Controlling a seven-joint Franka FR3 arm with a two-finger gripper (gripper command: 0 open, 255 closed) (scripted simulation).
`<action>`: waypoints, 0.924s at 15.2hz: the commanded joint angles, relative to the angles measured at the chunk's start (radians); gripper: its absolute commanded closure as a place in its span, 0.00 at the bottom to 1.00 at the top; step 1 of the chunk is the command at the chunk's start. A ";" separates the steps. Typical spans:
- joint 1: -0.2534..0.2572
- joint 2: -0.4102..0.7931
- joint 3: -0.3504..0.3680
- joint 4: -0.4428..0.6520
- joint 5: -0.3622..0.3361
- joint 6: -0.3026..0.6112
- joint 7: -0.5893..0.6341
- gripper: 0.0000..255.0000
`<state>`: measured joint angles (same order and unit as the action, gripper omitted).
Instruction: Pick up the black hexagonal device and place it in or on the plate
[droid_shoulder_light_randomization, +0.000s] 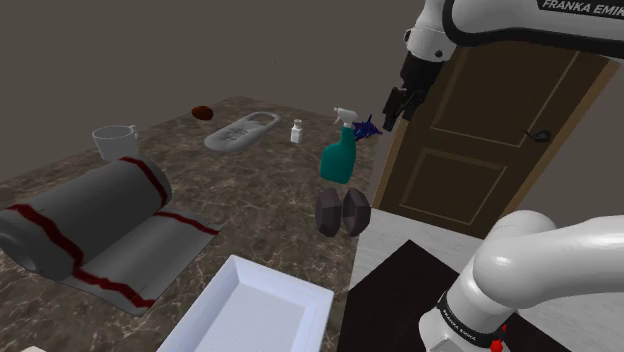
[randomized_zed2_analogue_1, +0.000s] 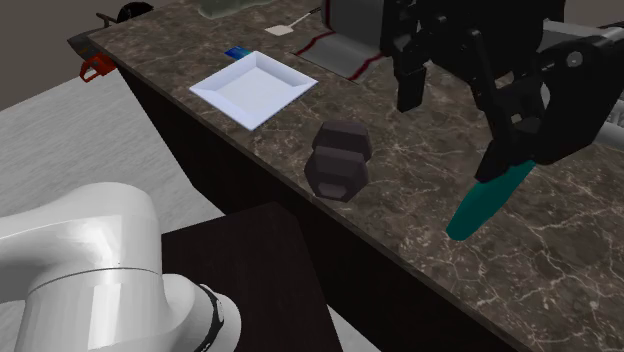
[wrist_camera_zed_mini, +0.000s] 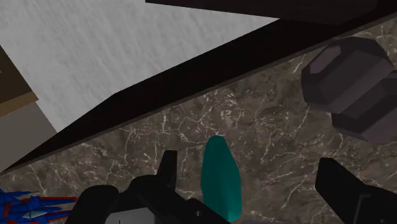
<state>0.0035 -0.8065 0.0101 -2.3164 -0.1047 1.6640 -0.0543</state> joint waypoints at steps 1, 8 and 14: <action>0.000 0.000 0.000 0.000 0.000 0.000 0.000 0.00; 0.005 -0.056 0.149 -0.199 0.069 0.121 0.237 0.00; 0.018 -0.028 0.298 -0.312 0.144 0.242 0.450 0.00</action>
<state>0.0209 -0.8437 0.2841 -2.6136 0.0280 1.8839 0.3584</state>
